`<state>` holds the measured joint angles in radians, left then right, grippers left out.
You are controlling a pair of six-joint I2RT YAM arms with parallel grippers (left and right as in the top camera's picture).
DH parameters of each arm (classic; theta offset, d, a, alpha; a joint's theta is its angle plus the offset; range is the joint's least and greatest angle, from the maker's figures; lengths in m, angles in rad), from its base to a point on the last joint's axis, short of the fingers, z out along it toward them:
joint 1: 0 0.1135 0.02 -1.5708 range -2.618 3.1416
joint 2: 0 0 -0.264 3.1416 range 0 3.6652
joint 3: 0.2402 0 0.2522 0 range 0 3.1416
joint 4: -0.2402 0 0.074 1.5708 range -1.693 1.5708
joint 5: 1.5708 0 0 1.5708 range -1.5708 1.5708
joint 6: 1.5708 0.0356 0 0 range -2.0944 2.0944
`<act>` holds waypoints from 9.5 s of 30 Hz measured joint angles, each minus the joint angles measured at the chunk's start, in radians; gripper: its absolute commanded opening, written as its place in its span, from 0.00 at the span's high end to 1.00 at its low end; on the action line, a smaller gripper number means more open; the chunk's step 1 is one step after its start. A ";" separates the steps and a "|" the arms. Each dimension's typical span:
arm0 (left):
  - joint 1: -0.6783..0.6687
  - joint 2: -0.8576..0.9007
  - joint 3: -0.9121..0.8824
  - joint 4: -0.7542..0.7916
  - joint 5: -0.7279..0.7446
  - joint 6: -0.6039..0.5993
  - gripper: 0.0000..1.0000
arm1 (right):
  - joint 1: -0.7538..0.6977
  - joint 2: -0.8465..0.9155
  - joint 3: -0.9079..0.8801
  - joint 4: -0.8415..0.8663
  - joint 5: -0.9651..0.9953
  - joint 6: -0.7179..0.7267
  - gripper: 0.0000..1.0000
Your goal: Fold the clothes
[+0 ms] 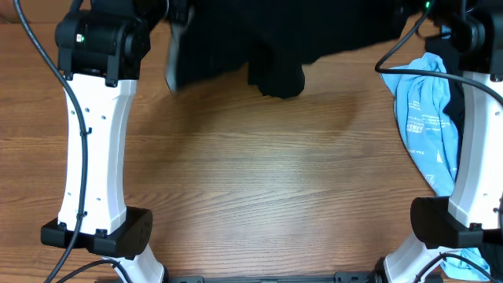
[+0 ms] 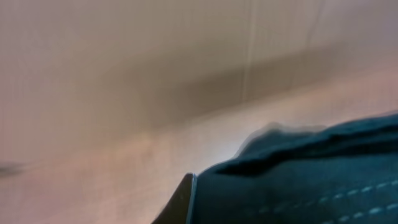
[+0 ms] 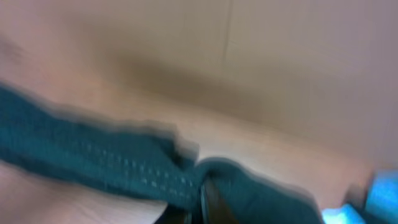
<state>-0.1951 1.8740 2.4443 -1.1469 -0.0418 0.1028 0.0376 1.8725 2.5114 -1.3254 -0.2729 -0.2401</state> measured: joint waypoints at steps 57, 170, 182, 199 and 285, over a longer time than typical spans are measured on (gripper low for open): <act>0.048 0.651 0.053 0.253 -0.248 -0.076 0.00 | -0.052 0.509 -0.307 0.550 0.049 0.219 0.00; -0.105 0.155 0.115 -0.293 -0.108 -0.153 0.00 | 0.338 -0.495 -1.735 0.563 0.029 1.114 0.92; -0.105 0.156 0.115 -0.356 -0.108 -0.148 0.00 | -0.072 -0.553 -1.636 0.454 0.132 0.628 0.18; -0.105 0.322 0.109 -0.424 -0.108 -0.122 0.00 | -0.114 -0.306 -1.633 0.581 0.127 0.964 0.48; -0.065 0.203 -1.006 0.135 0.026 -0.545 0.96 | -0.055 -0.525 -1.498 0.114 -0.019 0.602 0.06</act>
<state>-0.2604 2.0766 1.4384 -1.0122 -0.0158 -0.4419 -0.0170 1.3476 1.0130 -1.2114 -0.2916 0.3614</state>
